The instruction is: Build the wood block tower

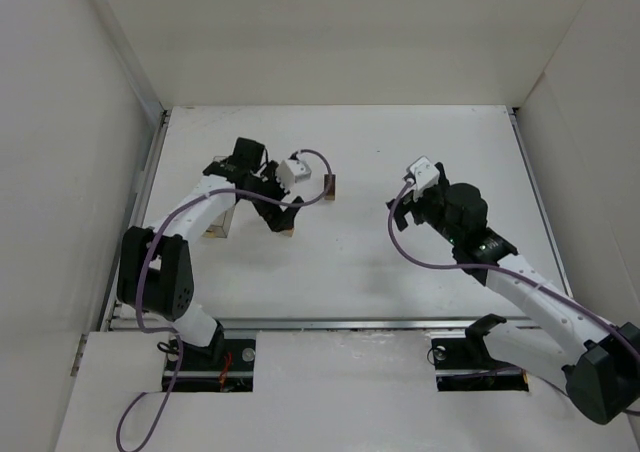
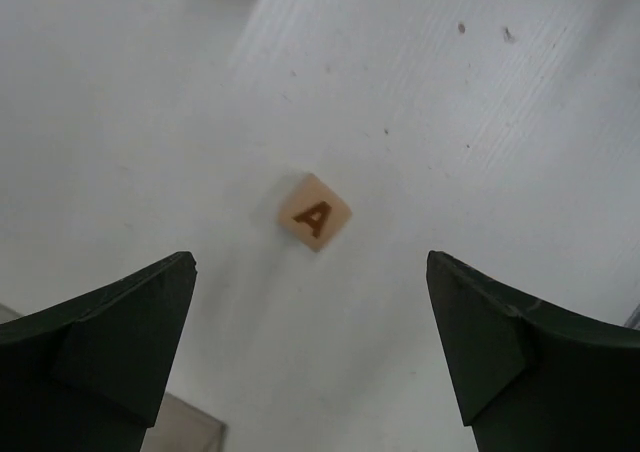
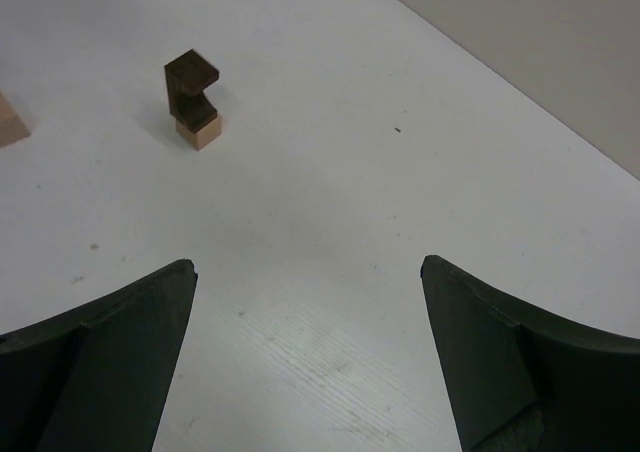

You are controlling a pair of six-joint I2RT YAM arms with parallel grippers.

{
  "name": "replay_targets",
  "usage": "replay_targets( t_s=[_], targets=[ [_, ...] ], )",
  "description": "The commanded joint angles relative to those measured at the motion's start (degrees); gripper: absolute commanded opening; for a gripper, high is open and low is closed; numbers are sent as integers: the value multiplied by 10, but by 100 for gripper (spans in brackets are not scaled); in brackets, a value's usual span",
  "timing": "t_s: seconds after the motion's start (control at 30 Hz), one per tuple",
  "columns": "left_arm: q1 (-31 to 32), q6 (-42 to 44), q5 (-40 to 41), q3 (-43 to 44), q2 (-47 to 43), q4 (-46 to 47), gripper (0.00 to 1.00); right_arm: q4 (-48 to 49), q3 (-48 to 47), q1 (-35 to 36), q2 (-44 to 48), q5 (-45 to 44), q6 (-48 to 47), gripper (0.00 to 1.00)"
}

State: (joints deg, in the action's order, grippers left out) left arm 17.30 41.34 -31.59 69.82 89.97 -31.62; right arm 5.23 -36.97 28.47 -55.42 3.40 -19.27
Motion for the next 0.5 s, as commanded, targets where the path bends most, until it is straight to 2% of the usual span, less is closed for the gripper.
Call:
replay_targets(
  t_s=[0.0, 0.03, 0.13, 0.27, 0.4, 0.43, 0.47],
  targets=[
    [32, -133, 55, -72, -33, 71, 100, 50, -47, -3, -21, -70, 82, 100],
    [51, -157, 92, -78, -38, 78, 100, 43, -52, -3, -21, -75, 82, 100],
    [58, -192, 127, -78, -26, 95, 100, 43, -66, -3, -35, -86, 87, 100],
    [58, -202, 128, -72, -5, 100, 100, 43, -66, -3, -35, -86, 87, 100],
    [58, -53, 122, -91, -5, 105, 98, 43, -54, -3, -23, -67, 87, 100],
    [58, 34, 130, -98, -12, 105, 98, 37, -48, -3, -18, -60, 82, 100],
    [58, 77, 136, -110, -18, 105, 97, 37, -48, -3, -13, -54, 82, 100]
  ],
)
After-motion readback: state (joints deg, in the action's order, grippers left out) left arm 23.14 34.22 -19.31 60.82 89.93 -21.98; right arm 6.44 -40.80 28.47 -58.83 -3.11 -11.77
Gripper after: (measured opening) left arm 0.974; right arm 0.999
